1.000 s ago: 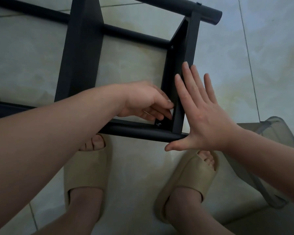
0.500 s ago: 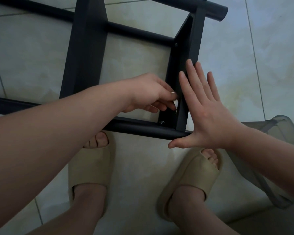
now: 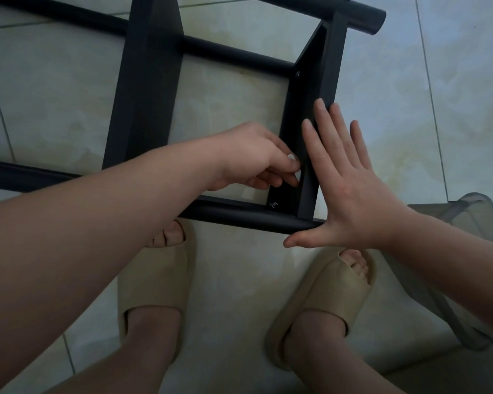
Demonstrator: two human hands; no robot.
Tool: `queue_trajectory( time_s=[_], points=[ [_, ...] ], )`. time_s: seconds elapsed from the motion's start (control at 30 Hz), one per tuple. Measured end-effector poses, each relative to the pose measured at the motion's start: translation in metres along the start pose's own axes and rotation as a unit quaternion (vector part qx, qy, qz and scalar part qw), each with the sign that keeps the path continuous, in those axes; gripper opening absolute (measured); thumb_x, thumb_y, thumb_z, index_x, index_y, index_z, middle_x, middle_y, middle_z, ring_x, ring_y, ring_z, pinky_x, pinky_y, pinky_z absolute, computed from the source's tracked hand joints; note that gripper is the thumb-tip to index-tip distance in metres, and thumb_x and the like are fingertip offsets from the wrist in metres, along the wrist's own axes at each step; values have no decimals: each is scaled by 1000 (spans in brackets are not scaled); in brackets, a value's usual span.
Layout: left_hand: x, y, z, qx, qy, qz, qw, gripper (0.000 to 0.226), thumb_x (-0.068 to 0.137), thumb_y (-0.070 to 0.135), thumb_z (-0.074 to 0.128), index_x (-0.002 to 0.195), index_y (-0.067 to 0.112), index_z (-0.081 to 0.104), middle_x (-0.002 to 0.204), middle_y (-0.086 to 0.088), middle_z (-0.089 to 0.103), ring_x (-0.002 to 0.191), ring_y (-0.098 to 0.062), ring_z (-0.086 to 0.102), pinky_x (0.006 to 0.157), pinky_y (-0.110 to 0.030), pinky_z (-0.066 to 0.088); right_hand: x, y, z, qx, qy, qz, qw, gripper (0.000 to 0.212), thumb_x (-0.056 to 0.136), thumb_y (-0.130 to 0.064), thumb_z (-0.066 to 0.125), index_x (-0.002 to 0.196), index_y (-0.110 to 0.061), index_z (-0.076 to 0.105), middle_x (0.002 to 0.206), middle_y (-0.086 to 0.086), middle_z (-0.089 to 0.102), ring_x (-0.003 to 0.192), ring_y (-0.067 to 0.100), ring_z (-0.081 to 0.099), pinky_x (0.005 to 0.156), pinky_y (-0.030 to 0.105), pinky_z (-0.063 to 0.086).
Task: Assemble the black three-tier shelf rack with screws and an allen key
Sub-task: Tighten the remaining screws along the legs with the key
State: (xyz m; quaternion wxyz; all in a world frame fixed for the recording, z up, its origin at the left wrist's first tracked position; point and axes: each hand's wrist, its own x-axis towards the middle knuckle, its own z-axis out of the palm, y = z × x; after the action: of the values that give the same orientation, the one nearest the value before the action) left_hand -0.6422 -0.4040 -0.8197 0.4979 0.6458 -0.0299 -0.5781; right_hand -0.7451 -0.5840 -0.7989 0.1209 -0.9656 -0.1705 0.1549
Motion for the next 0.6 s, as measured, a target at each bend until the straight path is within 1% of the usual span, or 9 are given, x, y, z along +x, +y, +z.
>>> queue_trajectory(
  time_s=[0.1, 0.23, 0.47, 0.6],
  points=[
    [0, -1, -1, 11, -8, -11, 1000, 8, 93, 23, 68, 98, 18, 70, 88, -1, 78, 69, -5, 67, 77, -28, 53, 0, 0, 0, 3, 0, 0, 1000, 141, 70, -96, 47, 159, 4, 2, 167, 25, -10, 154, 40, -14, 123, 63, -1],
    [-1, -1, 1, 37, 1, -19, 999, 6, 93, 25, 67, 95, 20, 71, 85, 1, 78, 72, -5, 67, 78, -28, 53, 0, 0, 1, 6, 2, -1, 1000, 141, 70, -95, 46, 159, 4, 3, 167, 25, -9, 155, 40, -14, 123, 64, -1],
    [-6, -1, 2, -3, -7, -11, 1000, 6, 94, 22, 67, 94, 19, 71, 84, 1, 77, 69, -5, 66, 76, -27, 53, 1, 0, 2, 11, 5, -1, 1000, 141, 70, -95, 48, 159, 4, 3, 167, 25, -9, 155, 40, -14, 123, 64, 0],
    [-6, 0, 3, 39, -7, -6, 999, 6, 95, 23, 66, 95, 18, 70, 84, 2, 77, 71, -5, 65, 78, -27, 54, 1, -1, 2, 11, 5, -2, 1000, 141, 70, -95, 48, 159, 4, 3, 167, 26, -9, 154, 41, -13, 123, 64, 0]
  ],
)
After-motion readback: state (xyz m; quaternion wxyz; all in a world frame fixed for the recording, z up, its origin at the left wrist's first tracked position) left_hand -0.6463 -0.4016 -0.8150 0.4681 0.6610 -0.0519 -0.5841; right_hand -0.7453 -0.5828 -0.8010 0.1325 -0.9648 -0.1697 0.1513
